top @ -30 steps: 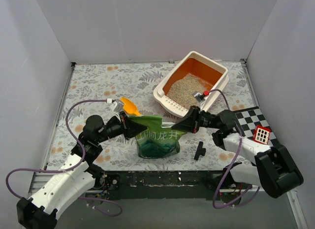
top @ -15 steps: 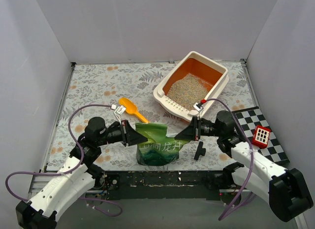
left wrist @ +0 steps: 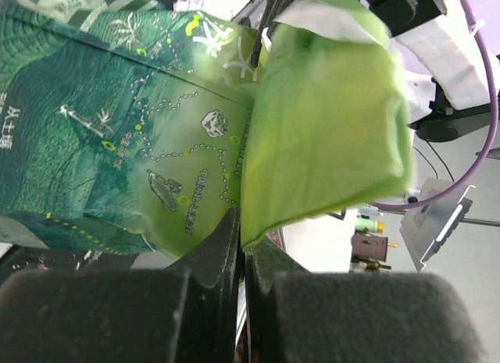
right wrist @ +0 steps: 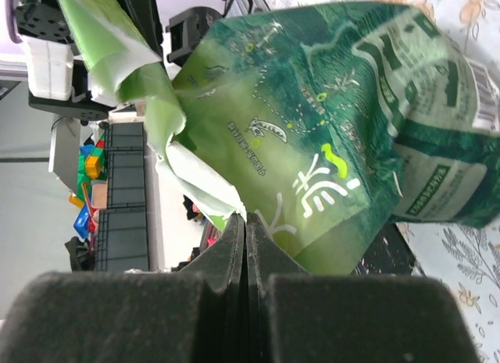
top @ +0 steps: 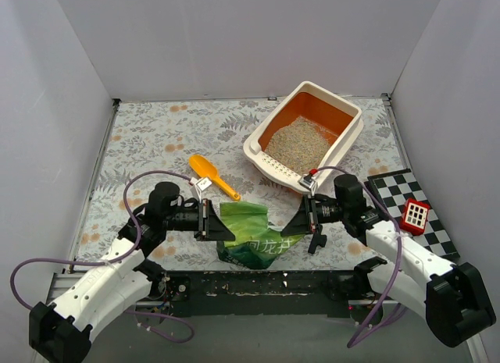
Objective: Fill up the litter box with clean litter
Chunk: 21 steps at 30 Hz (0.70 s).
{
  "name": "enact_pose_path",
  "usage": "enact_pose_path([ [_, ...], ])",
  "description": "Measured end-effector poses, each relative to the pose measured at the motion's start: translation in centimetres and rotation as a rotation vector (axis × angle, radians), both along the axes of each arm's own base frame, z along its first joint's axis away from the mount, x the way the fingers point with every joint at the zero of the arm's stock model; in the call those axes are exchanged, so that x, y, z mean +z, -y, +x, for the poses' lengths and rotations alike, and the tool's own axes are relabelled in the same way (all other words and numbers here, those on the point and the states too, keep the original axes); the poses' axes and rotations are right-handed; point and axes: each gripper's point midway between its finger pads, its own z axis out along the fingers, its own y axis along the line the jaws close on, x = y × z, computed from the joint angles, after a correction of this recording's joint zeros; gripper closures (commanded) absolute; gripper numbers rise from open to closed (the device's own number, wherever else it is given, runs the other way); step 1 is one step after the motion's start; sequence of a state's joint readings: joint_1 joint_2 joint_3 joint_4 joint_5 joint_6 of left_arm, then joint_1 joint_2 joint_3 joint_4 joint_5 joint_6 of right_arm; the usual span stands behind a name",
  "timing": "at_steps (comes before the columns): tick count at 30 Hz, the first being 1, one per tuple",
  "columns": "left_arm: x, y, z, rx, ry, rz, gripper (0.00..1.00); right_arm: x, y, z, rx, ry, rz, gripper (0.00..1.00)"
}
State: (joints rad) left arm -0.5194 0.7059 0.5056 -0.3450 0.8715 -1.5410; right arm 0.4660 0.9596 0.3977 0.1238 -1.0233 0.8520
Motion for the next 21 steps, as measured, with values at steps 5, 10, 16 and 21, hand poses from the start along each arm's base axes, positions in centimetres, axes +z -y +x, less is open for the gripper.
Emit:
enact_pose_path([
  [5, -0.5, -0.2, -0.6, -0.022, -0.066, 0.029, 1.0, -0.9, 0.6, -0.6, 0.026, -0.01, -0.065, 0.78],
  [10, 0.2, -0.3, -0.5, -0.023, -0.08, 0.056, 1.0, 0.7, 1.1, 1.1, 0.004, 0.134, -0.162, 0.48],
  [16, 0.0, -0.6, -1.0, -0.032, -0.119, 0.083, 1.0, 6.6, 1.5, 4.5, -0.039, 0.484, -0.216, 0.41],
  [21, -0.2, -0.7, -1.3, -0.035, -0.153, 0.102, 1.0, 10.3, 0.1, 3.6, 0.057, 0.735, -0.192, 0.41],
])
